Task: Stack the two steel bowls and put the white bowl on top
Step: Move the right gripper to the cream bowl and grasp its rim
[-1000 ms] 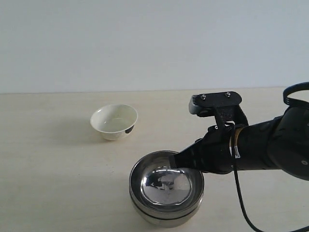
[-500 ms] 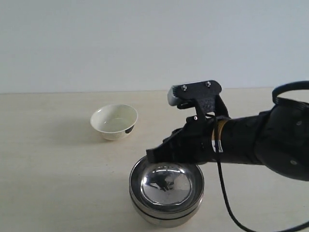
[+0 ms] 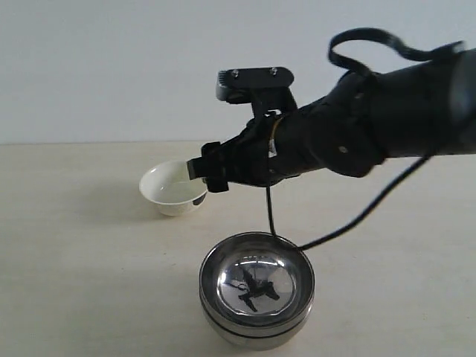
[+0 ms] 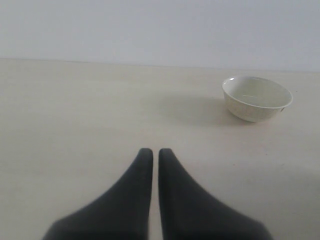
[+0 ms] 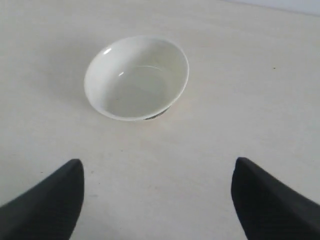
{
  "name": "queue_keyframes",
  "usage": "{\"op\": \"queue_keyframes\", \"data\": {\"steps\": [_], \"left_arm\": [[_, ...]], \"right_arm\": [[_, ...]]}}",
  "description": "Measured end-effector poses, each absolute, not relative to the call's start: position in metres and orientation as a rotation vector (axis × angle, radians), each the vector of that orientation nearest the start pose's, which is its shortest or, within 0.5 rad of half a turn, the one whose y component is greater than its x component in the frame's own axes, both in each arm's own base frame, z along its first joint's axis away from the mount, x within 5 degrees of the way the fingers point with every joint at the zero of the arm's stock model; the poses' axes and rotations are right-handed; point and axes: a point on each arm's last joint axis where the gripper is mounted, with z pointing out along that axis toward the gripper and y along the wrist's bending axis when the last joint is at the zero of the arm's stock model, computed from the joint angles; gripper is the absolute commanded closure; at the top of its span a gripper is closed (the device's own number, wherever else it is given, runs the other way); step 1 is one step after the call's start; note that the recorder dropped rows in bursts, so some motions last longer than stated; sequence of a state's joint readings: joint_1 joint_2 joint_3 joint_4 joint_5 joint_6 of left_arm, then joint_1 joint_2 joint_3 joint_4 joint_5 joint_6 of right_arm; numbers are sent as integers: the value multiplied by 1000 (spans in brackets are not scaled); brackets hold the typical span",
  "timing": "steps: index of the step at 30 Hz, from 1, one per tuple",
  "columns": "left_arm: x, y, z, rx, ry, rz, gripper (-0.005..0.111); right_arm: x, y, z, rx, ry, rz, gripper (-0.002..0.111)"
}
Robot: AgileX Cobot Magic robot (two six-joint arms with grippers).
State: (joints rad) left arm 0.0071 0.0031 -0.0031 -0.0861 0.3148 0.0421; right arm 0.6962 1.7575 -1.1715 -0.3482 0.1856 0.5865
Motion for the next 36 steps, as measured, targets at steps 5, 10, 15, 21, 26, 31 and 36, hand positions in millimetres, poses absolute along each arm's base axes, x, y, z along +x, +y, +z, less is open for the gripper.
{"op": "queue_keyframes", "data": {"steps": [5, 10, 15, 21, 26, 31, 36], "left_arm": [[54, -2, 186, -23, 1797, -47, 103], [54, -2, 186, -23, 1797, -47, 103], [54, -2, 186, -23, 1797, -47, 103], [54, -2, 186, -23, 1797, -47, 103], [54, -2, 186, -23, 1797, -47, 103], [54, -2, 186, -23, 1797, -47, 103], [54, -2, 186, -23, 1797, -47, 103]], "right_arm": [[339, 273, 218, -444, 2289, 389, 36], [371, 296, 206, -402, 2311, 368, 37], [392, 311, 187, -361, 2358, 331, 39], [401, 319, 160, -324, 2420, 324, 39], [401, 323, 144, -271, 2451, 384, 39], [402, 330, 139, -194, 2441, 492, 39], [404, 334, 127, -137, 2438, 543, 40]]}}
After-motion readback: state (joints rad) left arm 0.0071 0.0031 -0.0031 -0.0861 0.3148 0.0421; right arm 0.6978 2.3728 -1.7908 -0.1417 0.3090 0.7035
